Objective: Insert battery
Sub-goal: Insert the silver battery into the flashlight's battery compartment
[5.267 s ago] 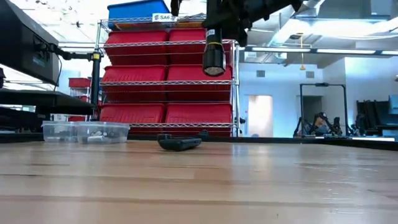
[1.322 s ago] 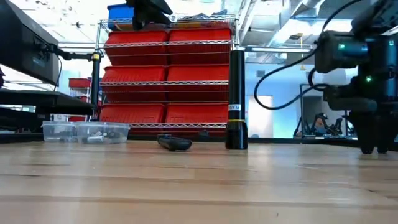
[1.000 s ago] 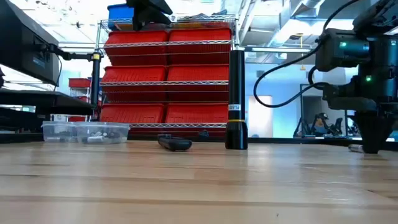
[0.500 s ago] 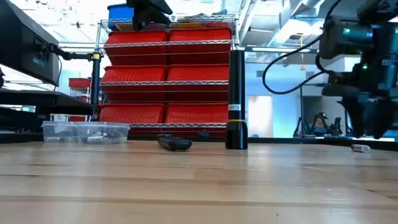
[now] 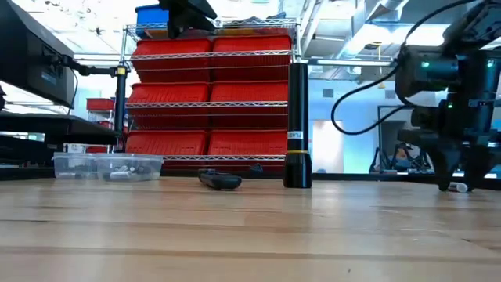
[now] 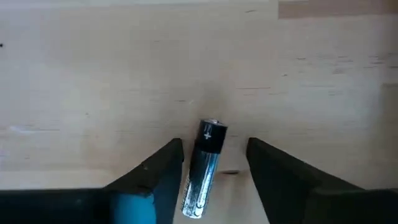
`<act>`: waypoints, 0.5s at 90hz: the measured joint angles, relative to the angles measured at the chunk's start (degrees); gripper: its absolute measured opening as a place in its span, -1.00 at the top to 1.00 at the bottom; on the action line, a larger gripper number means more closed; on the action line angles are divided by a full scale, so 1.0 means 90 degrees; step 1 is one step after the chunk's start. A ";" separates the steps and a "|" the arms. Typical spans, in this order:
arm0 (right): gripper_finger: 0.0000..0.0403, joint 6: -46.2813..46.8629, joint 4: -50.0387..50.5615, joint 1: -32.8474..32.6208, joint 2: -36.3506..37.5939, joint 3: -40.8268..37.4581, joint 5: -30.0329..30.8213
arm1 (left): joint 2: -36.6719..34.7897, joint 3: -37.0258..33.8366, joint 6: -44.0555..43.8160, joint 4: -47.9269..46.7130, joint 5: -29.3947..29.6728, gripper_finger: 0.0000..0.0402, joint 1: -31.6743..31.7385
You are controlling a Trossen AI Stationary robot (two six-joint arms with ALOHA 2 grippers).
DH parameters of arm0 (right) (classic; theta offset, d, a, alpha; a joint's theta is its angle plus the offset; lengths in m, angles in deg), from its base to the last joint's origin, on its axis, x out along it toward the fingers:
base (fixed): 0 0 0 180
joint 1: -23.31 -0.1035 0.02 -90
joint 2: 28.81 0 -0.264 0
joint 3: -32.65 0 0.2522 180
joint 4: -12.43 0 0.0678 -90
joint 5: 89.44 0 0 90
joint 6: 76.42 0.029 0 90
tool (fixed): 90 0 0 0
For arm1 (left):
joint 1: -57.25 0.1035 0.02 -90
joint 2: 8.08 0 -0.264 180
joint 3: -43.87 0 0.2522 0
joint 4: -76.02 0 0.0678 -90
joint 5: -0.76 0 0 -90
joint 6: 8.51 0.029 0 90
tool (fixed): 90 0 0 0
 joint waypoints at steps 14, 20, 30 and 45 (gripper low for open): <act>0.56 -0.0019 -0.0087 -0.0031 0.0013 -0.0133 0.0116 | 0.0000 -0.0002 0.0002 -0.0005 0.0000 0.46 0.0000; 0.67 -0.0088 -0.0072 -0.0106 0.0015 -0.0147 0.0169 | 0.0000 0.0000 0.0002 -0.0006 0.0000 0.46 0.0000; 0.83 -0.0406 -0.0114 -0.0190 0.0015 -0.0145 0.0185 | 0.0000 0.0000 0.0002 -0.0002 0.0002 0.46 0.0000; 0.84 -0.0990 -0.0106 -0.0288 0.0000 0.0107 0.0133 | 0.0000 0.0000 0.0002 -0.0002 0.0002 0.46 0.0000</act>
